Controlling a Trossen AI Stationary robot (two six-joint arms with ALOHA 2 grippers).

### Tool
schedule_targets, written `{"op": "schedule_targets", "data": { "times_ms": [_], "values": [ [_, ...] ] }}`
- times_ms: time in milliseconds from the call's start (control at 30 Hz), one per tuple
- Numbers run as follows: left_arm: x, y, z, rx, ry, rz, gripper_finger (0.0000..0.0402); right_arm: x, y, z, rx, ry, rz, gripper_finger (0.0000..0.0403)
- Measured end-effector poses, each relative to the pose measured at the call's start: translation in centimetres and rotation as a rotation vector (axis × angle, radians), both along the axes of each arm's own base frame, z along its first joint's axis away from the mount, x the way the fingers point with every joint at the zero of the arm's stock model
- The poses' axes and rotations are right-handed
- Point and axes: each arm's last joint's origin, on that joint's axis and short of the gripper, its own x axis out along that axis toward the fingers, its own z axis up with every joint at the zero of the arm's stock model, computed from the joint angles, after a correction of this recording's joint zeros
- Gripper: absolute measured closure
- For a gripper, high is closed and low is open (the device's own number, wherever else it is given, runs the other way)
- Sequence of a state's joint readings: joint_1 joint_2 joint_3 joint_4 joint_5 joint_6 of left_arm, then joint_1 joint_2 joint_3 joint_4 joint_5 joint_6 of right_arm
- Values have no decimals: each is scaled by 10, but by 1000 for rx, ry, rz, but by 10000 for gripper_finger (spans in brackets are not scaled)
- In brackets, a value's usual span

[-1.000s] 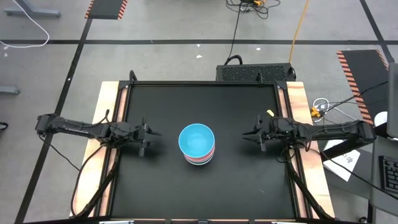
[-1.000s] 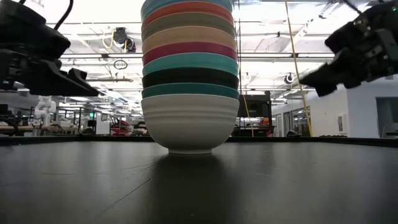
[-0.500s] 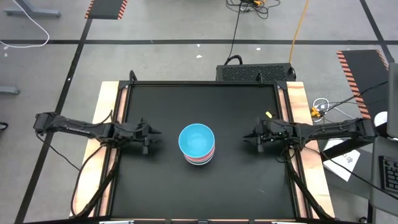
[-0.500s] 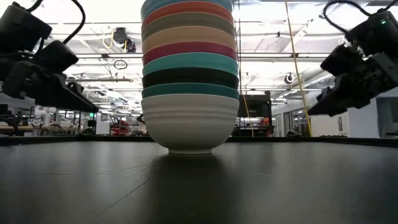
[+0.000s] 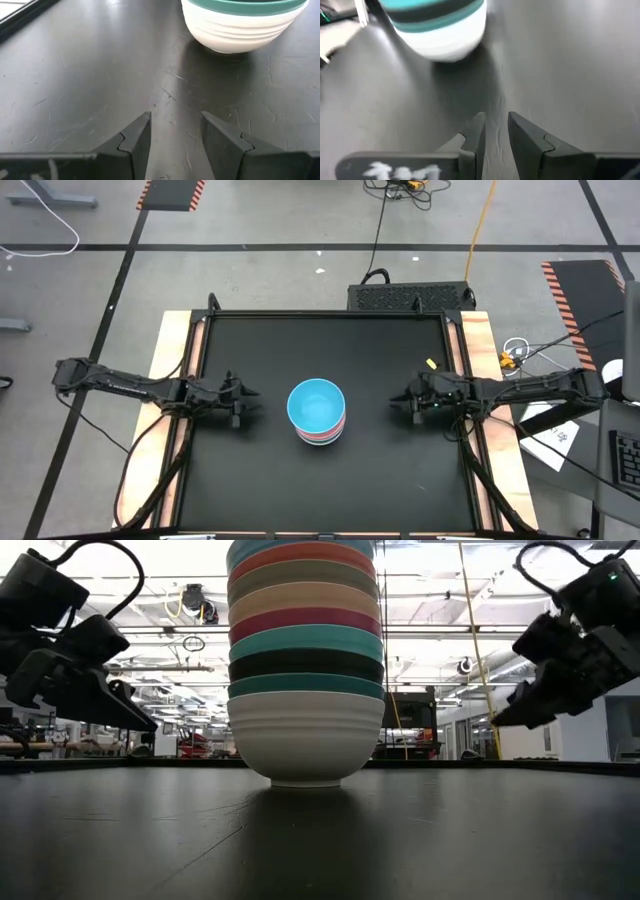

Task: Nest bowls inside each other
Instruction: Return to Home Position

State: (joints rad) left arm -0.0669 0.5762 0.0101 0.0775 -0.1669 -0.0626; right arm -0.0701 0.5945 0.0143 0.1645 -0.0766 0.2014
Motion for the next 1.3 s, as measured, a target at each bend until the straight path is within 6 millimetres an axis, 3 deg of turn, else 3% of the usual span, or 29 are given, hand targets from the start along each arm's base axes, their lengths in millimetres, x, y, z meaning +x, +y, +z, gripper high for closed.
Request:
{"op": "schedule_targets", "data": {
  "times_ms": [400, 700, 1133, 1233, 1300],
  "values": [
    [3, 0, 6, -23, -66, 4, 231, 5, 0, 13, -41, -146, 23, 330],
    [4, -1, 9, -30, -101, 1, 231, 5, 8, 17, -27, -205, 320, 330],
    [4, -1, 9, -46, -108, 7, 231, 5, 8, 19, -3, -226, 304, 330],
    [4, -1, 9, -38, -105, -22, 248, 5, 8, 20, -39, -239, 311, 331],
    [4, -2, 9, -41, -104, -48, 281, 5, 8, 20, -53, -240, 312, 338]
  ]
}}
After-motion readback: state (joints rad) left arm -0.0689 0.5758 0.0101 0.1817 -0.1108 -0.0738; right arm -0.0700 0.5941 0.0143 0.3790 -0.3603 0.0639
